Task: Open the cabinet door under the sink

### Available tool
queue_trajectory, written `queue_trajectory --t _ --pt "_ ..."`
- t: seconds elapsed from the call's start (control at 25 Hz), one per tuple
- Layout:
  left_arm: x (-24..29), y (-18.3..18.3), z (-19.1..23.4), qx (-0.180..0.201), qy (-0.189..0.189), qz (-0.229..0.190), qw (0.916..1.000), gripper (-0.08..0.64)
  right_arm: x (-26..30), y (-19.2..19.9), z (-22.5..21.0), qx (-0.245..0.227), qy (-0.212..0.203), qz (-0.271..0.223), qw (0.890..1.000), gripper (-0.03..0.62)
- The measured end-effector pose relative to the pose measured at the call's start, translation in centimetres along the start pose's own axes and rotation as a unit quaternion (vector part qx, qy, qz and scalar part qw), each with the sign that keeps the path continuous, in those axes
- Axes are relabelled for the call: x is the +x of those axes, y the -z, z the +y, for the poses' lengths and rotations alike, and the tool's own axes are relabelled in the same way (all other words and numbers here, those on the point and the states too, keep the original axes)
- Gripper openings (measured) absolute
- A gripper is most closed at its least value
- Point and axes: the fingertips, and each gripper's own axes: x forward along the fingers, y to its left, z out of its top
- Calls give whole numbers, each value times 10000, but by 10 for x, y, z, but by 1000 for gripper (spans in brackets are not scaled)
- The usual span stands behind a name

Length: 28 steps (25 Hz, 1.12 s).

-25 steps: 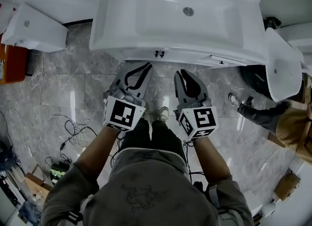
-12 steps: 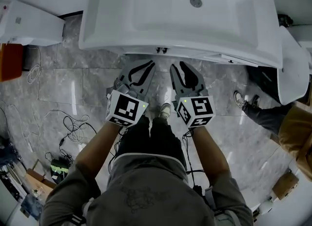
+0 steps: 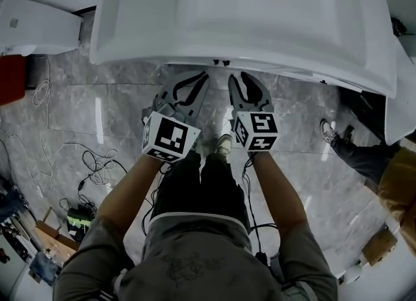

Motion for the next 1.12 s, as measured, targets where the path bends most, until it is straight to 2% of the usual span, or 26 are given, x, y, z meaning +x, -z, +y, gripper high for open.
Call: queue_trajectory --t 0.44,0.68,0.88,1.0,1.04,1.12 --pt "44 60 2 1 -18 175 9998 31 68 66 -28 21 202 343 9992 118" --pt "65 77 -1 -270 81 166 9995 31 95 94 -35 99 219 517 9984 119" --pt "86 90 0 -252 44 245 9994 31 120 103 -46 141 265 643 9975 117" --pt "89 96 -2 -244 59 278 9993 31 125 105 -46 187 393 580 9974 95" --pt "89 98 -2 -230 55 301 9993 31 125 105 -46 161 440 536 9975 69" --pt "90 101 1 -209 26 347 9992 31 126 104 -44 30 492 471 9977 63"
